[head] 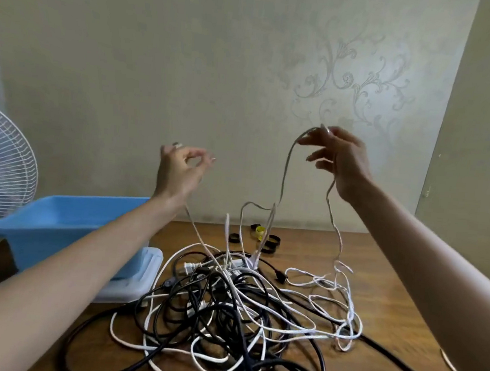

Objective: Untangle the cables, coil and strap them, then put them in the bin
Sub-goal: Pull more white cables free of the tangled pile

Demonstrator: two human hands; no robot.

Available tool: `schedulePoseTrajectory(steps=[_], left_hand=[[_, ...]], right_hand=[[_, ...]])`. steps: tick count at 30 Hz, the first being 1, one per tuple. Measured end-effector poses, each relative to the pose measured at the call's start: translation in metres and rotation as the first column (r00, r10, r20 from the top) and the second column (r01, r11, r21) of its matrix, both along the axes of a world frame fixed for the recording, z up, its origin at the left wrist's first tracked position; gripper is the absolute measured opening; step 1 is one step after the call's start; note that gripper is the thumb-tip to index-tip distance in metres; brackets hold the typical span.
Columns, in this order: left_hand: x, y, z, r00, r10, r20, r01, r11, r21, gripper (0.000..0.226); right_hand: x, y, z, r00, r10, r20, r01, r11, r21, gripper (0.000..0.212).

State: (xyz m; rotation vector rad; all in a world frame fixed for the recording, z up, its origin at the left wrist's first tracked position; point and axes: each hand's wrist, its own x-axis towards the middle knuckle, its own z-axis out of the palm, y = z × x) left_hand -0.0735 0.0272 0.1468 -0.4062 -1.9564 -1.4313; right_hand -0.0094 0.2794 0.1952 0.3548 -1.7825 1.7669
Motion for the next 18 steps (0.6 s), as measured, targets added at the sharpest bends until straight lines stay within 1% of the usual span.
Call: schedulePoseTrajectory(steps=[2, 4, 6, 7, 9, 11, 13, 15, 16, 17, 18], left_hand=[[0.015, 0.019, 0.008, 0.998, -0.062, -0.017, 0.058, 0.984, -0.166, 0.042], [0.028, 0.044, 0.012, 0.992, -0.123, -0.005, 0.115, 0.94, -0.32, 0.053], [0.031, 0.066, 0.012, 0.989, -0.148, -0.005, 0.13, 0.885, -0.447, 0.05], [0.028, 0.074, 0.011, 0.99, -0.142, -0.004, 0.122, 0.865, -0.486, 0.044], [0.018, 0.082, 0.007, 0.994, -0.109, 0.009, 0.097, 0.847, -0.523, 0.033], [0.007, 0.079, 0.001, 0.997, -0.059, 0.049, 0.077, 0.829, -0.554, 0.03], [-0.002, 0.067, -0.005, 0.993, -0.042, 0.113, 0.101, 0.8, -0.592, 0.031], [-0.008, 0.049, -0.01, 0.982, -0.038, 0.184, 0.142, 0.79, -0.596, 0.033], [-0.009, 0.041, -0.012, 0.978, -0.028, 0.207, 0.146, 0.8, -0.582, 0.034], [-0.01, 0.035, -0.011, 0.977, -0.007, 0.213, 0.128, 0.82, -0.558, 0.035], [-0.008, 0.032, -0.008, 0.98, 0.021, 0.199, 0.089, 0.846, -0.525, 0.035]], right_hand=[[0.006, -0.007, 0.013, 0.995, 0.093, -0.028, -0.091, 0.993, 0.071, 0.019], [0.014, -0.018, 0.024, 0.981, 0.193, -0.037, -0.182, 0.965, 0.188, 0.018], [0.019, -0.026, 0.033, 0.955, 0.293, -0.041, -0.271, 0.923, 0.273, 0.018], [0.021, -0.028, 0.036, 0.935, 0.35, -0.051, -0.324, 0.906, 0.271, 0.018], [0.026, -0.022, 0.042, 0.889, 0.448, -0.093, -0.423, 0.882, 0.205, 0.022], [0.03, -0.005, 0.05, 0.855, 0.483, -0.189, -0.477, 0.875, 0.08, 0.027], [0.036, 0.021, 0.057, 0.839, 0.442, -0.317, -0.5, 0.856, -0.129, 0.024], [0.04, 0.053, 0.06, 0.852, 0.346, -0.394, -0.49, 0.792, -0.365, 0.019], [0.039, 0.067, 0.057, 0.881, 0.286, -0.377, -0.442, 0.782, -0.44, 0.018], [0.035, 0.08, 0.051, 0.936, 0.201, -0.289, -0.321, 0.822, -0.47, 0.018], [0.03, 0.088, 0.042, 0.988, 0.087, -0.127, -0.132, 0.9, -0.415, 0.017]])
